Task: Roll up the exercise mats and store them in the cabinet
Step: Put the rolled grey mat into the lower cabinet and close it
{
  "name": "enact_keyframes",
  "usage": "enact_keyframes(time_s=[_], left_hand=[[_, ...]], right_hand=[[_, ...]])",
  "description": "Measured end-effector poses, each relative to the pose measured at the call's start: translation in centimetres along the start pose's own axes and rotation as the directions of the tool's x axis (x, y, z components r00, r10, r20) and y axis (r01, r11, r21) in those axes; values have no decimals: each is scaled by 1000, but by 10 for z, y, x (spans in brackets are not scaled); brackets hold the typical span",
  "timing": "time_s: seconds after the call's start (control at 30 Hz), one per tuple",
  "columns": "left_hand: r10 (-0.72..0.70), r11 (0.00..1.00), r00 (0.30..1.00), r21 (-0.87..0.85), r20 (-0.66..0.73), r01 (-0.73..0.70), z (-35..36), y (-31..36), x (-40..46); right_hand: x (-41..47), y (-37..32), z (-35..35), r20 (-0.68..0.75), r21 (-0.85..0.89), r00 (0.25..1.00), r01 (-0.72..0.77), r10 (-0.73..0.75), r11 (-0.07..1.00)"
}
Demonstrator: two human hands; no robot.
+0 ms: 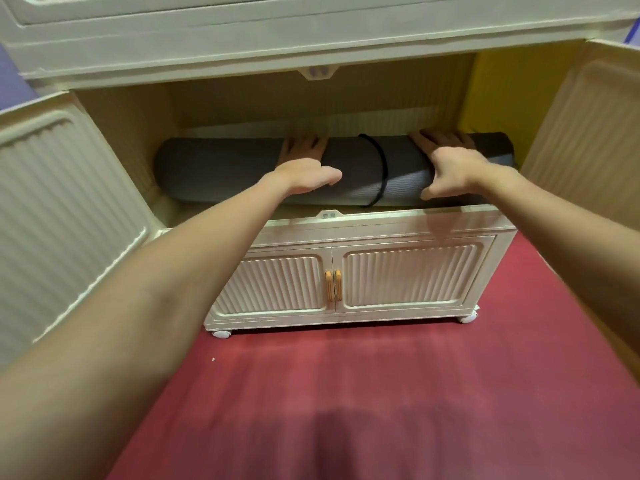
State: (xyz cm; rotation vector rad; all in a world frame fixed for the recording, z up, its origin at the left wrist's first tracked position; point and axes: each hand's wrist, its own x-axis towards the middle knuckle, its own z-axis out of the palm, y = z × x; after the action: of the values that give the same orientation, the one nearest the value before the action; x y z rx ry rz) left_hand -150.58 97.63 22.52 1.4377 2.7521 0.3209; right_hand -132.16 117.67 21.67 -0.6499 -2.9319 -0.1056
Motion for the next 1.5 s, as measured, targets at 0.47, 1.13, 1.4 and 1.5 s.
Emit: enact_keyframes(time_s=[0.47,1.13,1.4,1.5], left_hand=[[45,998,982,-42,-182,-54,3,-17,-69],[125,966,906,-160,-404,-204,23,19,-177],[138,964,908,-155,-395,-214,24,25,-184],[144,964,907,-151,-395,-219,24,29,-187]], right_hand=[[-34,-54,-3,-134,-118,979,-172,156,978],[-239,-139,7,-984,60,157,-152,84,987],[-261,-143,1,-939,309,53,-309,341,899],[-261,-149,5,-900,378,112,-279,420,883]])
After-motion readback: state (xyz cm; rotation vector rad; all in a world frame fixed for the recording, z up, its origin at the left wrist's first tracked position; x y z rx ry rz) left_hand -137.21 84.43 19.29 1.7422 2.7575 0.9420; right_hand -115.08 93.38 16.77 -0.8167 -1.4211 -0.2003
